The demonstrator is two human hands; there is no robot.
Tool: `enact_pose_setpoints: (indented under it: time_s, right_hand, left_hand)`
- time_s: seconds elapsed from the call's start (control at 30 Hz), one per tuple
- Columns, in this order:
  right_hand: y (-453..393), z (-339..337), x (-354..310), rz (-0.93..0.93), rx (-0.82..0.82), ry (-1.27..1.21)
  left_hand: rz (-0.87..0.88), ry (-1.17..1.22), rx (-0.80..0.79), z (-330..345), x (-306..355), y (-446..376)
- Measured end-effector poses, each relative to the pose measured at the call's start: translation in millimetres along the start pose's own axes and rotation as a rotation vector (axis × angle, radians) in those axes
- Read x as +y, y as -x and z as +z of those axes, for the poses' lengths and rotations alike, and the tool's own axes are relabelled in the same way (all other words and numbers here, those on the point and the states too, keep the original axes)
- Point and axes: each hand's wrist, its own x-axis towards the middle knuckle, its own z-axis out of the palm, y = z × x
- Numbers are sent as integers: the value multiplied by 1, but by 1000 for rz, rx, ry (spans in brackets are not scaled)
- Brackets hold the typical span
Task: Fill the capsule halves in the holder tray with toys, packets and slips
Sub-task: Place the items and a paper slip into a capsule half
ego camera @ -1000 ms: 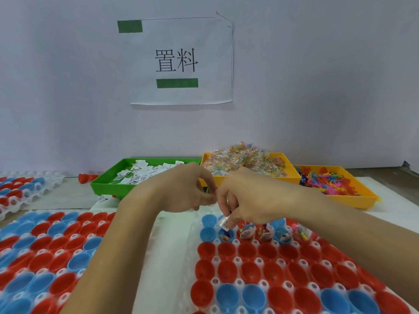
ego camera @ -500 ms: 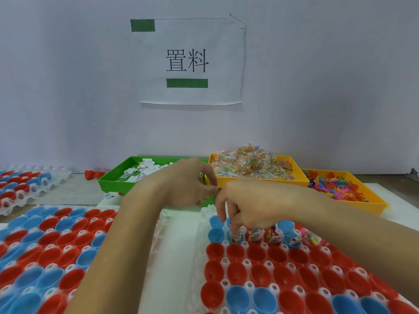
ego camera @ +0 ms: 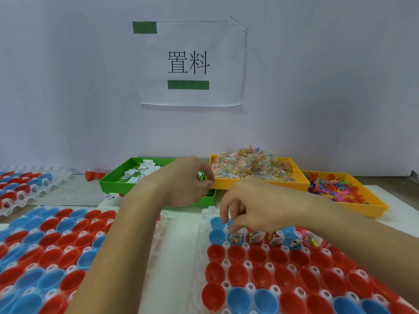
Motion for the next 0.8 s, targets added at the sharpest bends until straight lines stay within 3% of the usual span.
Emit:
enact_pose_setpoints:
  time_s: [0.17,0.27,0.37,0.47,0.53,0.6,0.7,0.8]
  right_hand:
    - [21,-18,12,36,207,-54]
    - [42,-31,39,113,428,-170]
    - [61,-38,91,283,702,-188]
    - [80,-33,153,540,864,-149]
    - [92,-23,187,683,871,-128]
    - [100,-14,209,790,775,-100]
    - [98,-8,221,853,633,-67]
    - [94,-7,221,854,638,-78]
  left_hand:
    - [33,-41,-23,5,1,-3]
    - [76,-52,-65,14,4,-7]
    - [132,-52,-126,27,9,-11]
    - [172,-50,-110,37,13,-15]
    - [200,-42,-67,39,15,-17]
    - [216,-29,-29,40,16,-19]
    - [227,-39,10,43,17,-20]
    - [225,-45,19,47,18,-20]
